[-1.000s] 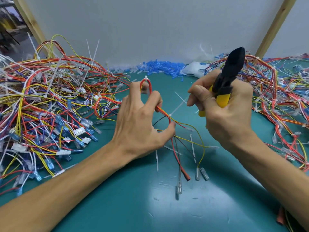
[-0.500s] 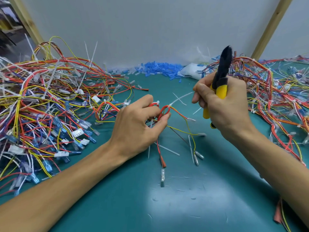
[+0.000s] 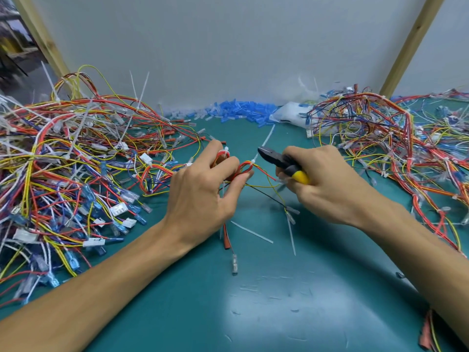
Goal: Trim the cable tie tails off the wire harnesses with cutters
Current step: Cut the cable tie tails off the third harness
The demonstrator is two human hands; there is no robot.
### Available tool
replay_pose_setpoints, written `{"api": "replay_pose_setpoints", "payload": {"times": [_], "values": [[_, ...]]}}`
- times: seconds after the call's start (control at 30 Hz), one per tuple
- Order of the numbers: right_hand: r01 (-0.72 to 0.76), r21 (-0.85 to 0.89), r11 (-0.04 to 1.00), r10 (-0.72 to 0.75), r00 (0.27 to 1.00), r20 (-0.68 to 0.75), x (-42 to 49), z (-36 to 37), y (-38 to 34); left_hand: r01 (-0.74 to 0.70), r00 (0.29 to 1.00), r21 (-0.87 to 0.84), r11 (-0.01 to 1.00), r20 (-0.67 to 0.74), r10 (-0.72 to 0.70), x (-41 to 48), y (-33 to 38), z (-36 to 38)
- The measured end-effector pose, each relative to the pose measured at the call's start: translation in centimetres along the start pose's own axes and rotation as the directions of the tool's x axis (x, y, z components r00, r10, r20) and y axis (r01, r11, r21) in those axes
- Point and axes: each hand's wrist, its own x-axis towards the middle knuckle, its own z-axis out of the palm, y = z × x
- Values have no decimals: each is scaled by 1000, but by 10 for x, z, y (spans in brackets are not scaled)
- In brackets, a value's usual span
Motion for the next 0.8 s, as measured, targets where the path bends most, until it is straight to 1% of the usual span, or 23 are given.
{"api": "replay_pose_setpoints", "payload": {"times": [0.1, 0.27, 0.5, 0.8], "values": [[14, 14, 1000, -15, 1000, 28, -1, 1, 0, 4, 1000, -1, 1000, -10, -4, -1, -1, 1], [21, 29, 999, -22, 1000, 23, -1, 2, 0, 3, 996, -12, 1000, -89, -4, 0, -2, 2], [44, 45, 998, -45, 999, 23, -1, 1, -1, 2, 997, 2, 1000, -75, -2, -1, -3, 2], [53, 65, 996, -53, 999, -12, -1, 1, -2, 0, 997, 19, 1000, -72, 1, -1, -2, 1]]}}
